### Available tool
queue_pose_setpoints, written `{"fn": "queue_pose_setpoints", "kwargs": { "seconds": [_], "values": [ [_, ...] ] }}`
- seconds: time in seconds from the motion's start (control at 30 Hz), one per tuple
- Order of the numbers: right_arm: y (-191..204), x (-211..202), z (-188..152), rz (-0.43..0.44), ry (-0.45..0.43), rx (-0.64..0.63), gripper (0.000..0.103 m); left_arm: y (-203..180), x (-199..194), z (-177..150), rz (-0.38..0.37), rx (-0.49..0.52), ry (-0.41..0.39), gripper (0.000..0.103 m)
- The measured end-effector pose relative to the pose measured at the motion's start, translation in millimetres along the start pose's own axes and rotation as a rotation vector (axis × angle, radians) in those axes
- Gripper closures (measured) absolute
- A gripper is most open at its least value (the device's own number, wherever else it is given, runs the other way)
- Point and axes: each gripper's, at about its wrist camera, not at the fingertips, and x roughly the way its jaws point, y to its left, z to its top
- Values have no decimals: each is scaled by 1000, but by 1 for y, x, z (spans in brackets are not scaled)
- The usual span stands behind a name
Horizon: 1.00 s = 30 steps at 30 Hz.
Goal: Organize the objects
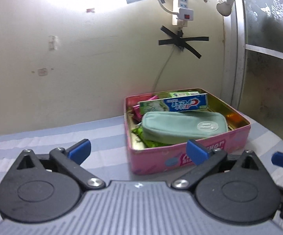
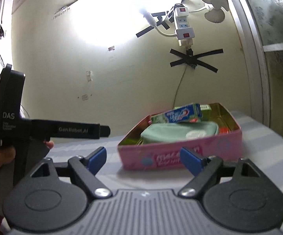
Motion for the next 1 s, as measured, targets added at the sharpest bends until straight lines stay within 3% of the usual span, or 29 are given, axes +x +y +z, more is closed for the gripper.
{"fn": "queue_pose_setpoints", "kwargs": {
  "seconds": [0.57, 0.7, 0.83, 1.0],
  "values": [
    [19, -66, -41, -1, -1, 111, 16, 6, -69, -53, 75, -72, -21, 0],
    [29, -80, -54, -33, -30, 122, 8, 5, -88, -64, 117, -64, -54, 0],
    [38, -82, -67, -75, -42, 95, 7, 3, -101, -74, 144, -38, -71, 0],
    [44, -75, -67, -63, -33, 106, 7, 5, -104, -81, 150, -30, -51, 0]
  ]
}}
